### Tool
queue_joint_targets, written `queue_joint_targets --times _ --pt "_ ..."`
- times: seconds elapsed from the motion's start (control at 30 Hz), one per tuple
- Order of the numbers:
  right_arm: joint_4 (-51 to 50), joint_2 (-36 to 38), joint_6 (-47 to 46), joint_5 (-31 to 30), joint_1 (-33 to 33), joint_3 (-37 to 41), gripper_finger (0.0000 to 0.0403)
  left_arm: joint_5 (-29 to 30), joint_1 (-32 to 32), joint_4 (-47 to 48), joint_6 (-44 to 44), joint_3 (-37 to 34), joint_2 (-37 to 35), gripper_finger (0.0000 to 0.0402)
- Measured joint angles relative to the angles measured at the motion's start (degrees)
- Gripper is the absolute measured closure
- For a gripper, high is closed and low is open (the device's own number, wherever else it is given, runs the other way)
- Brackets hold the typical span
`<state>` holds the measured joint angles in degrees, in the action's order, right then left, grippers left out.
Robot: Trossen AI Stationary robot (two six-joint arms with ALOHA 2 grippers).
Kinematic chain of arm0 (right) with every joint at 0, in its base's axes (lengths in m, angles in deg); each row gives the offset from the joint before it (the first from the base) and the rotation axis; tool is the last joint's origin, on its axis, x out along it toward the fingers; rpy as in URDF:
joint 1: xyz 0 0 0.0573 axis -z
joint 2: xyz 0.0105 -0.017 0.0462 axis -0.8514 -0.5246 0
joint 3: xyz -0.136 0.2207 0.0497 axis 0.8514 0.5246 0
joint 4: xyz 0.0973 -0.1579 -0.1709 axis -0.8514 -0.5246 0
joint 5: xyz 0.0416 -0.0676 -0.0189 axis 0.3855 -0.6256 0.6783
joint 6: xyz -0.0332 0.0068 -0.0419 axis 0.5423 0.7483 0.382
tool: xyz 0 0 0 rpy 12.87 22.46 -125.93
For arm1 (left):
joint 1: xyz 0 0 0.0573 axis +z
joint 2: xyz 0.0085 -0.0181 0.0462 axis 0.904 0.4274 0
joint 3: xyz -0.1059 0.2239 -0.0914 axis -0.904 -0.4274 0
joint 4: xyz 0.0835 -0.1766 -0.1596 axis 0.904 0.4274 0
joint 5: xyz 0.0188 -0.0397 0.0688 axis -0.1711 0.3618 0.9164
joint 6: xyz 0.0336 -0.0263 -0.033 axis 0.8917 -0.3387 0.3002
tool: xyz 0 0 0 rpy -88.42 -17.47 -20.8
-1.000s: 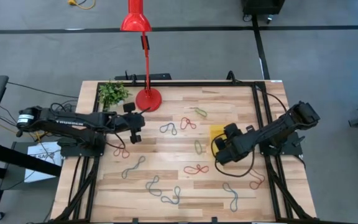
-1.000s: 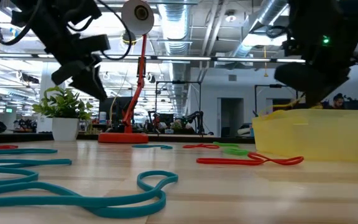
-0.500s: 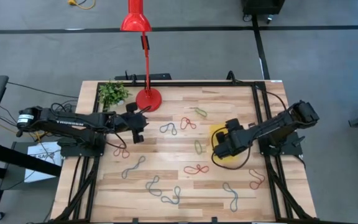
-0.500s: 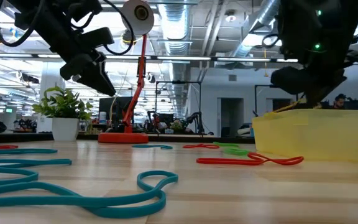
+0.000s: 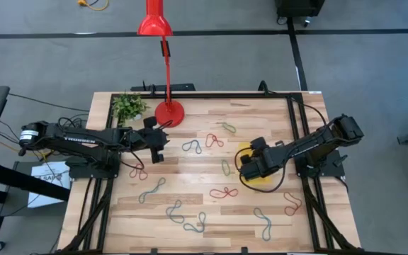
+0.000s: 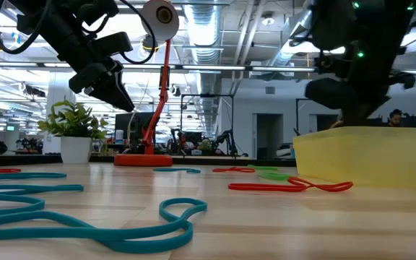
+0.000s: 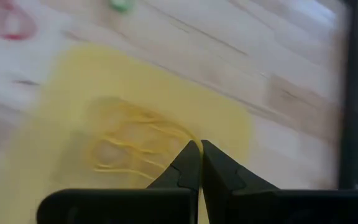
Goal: Pick and place items into bin
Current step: Put the yellow rubber band into the yellow bin, then put the red rubber band into the yellow bin
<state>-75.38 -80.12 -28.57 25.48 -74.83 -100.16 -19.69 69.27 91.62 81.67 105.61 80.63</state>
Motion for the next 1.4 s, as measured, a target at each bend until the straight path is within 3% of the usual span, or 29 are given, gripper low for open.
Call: queue_joint_targets --times 0.13,0.47,0.7,0.8,0.9,1.2,1.3,1.4 --pt "4.0 0.0 4.9 -4.1 0.9 0.0 0.0400 0.0 0.0 0.0 0.0 0.0 0.0 0.0302" --pt "4.2 -0.2 5.2 -1.5 3.5 0.0 0.0330 0.0 0.0 0.0 0.0 0.0 0.0 0.0302" --pt "4.2 -0.2 8.3 -1.7 1.3 -1.1 0.0304 -0.1 0.0 0.4 0.9 0.0 0.0 0.0302" --pt "4.0 -0.2 12.2 -4.6 -1.1 -4.2 0.0304 -3.0 -0.2 0.7 -0.4 0.0 -0.7 0.0302" --pt "1.4 -0.2 19.2 -7.7 -3.7 -9.7 0.0304 -6.0 -0.6 3.1 -1.0 1.0 -3.4 0.0302" --pt "-23.6 0.0 27.8 -13.6 -9.3 -32.8 0.0304 -3.3 -0.7 27.1 -3.9 13.4 -18.4 0.0302" --pt "-21.5 2.8 32.9 -14.9 -10.5 -34.7 0.0304 -3.2 -0.7 29.7 -5.6 14.1 -24.1 0.0302" --pt "-18.7 6.7 33.5 -16.2 -12.0 -33.3 0.0304 -4.8 -0.7 30.5 -13.7 11.5 -29.0 0.0302"
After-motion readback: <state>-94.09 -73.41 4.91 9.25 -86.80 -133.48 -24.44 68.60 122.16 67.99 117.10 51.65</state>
